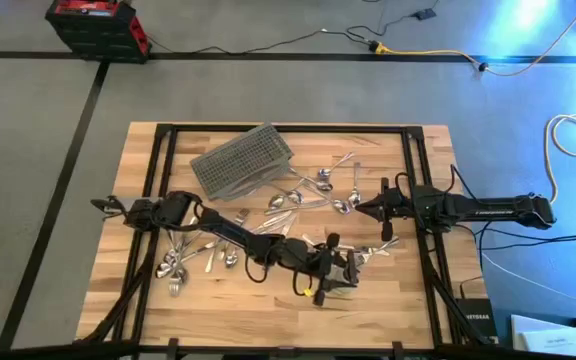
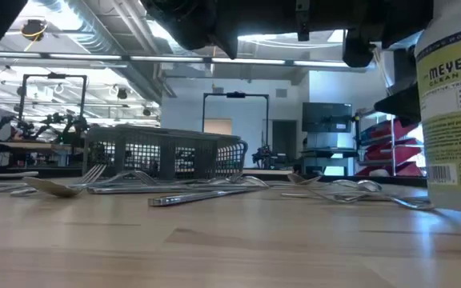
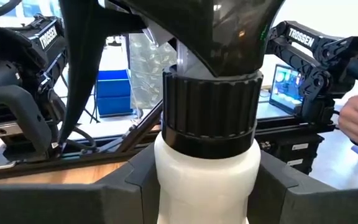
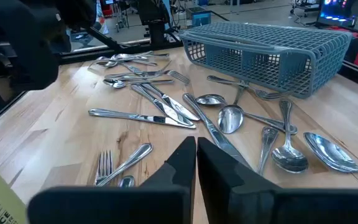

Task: Sort silverware
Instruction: Move the white spray bottle to the top right of the table

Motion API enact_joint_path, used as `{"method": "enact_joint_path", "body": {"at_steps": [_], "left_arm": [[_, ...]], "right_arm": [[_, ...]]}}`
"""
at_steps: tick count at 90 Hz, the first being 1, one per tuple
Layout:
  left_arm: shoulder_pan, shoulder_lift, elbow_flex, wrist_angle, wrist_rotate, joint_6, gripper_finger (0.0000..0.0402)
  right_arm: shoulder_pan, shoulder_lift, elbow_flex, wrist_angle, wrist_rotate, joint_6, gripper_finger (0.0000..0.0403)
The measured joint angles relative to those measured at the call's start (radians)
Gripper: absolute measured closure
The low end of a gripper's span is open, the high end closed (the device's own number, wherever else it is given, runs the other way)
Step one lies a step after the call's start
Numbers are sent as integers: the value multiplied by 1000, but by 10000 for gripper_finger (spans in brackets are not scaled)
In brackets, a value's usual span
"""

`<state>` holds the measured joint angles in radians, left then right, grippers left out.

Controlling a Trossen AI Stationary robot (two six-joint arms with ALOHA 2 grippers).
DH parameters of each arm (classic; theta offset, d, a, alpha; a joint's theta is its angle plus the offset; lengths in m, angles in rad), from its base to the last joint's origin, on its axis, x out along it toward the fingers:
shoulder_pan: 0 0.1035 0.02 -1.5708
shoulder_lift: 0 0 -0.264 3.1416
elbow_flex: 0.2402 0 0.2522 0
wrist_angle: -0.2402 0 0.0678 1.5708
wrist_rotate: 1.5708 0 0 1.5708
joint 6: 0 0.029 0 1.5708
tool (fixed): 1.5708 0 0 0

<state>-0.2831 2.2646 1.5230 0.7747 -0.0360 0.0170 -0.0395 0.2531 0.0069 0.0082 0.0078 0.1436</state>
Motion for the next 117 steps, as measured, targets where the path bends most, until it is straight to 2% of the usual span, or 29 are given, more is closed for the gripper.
{"method": "enact_joint_path", "body": {"at_steps": [26, 58, 69, 83, 117], "left_arm": [[17, -28, 0, -29, 0, 0, 252], [29, -211, 1, -291, 4, 72, 253], [30, -279, 1, -384, -1, 89, 253], [30, -358, 1, -481, -32, 104, 253], [60, -473, 1, -570, -55, 121, 253]], "right_arm": [[0, 0, 14, 48, -30, -52, 402], [1, -1, 62, 47, -192, -64, 402], [1, -1, 62, 52, -238, -67, 390], [31, 0, 64, 79, -244, -71, 336], [155, 0, 65, 311, -133, -124, 146]]}}
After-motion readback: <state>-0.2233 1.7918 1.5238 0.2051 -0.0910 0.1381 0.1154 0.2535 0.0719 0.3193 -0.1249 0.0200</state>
